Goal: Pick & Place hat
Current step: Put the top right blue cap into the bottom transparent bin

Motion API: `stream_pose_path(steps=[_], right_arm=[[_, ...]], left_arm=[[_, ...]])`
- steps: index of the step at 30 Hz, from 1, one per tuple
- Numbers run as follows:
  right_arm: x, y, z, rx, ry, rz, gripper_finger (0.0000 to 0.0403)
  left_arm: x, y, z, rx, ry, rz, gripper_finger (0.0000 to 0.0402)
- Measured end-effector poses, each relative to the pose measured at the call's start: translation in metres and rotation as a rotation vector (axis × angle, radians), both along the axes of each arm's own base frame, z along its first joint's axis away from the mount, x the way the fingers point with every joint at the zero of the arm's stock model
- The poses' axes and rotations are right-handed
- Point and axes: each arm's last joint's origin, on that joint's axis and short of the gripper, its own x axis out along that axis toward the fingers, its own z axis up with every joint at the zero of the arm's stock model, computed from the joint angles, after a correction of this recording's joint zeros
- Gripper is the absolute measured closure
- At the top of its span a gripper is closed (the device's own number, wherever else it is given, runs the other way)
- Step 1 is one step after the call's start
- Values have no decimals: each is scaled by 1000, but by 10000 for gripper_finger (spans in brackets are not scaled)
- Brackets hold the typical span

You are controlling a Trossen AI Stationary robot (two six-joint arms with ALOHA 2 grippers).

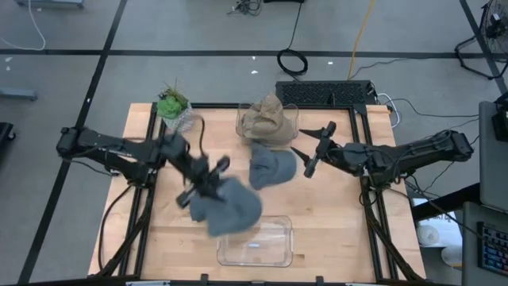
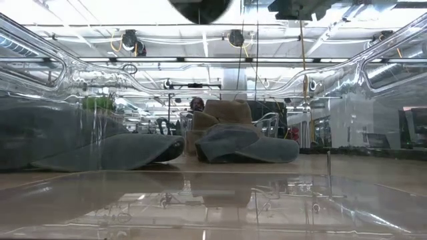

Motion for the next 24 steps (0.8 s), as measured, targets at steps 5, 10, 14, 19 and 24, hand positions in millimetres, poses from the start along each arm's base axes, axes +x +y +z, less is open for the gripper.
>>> stream_pose_path(steps=[5,10,14,19,24], right_arm=[[-2,0,2,2,-11,0,129],[-1,0,1,19,-13,-2,130],[-1,0,1,46,-30,-5,131],[-1,0,1,59,-37,-6,131],[-1,0,1,59,-37,-6,131]], left_arm=[[0,-47,-18,104,33,-90,400],[10,-76,-37,154,37,-103,399],[24,-84,-50,154,25,-95,400],[43,-79,-68,136,69,-29,400],[60,-80,-83,75,66,-12,400]])
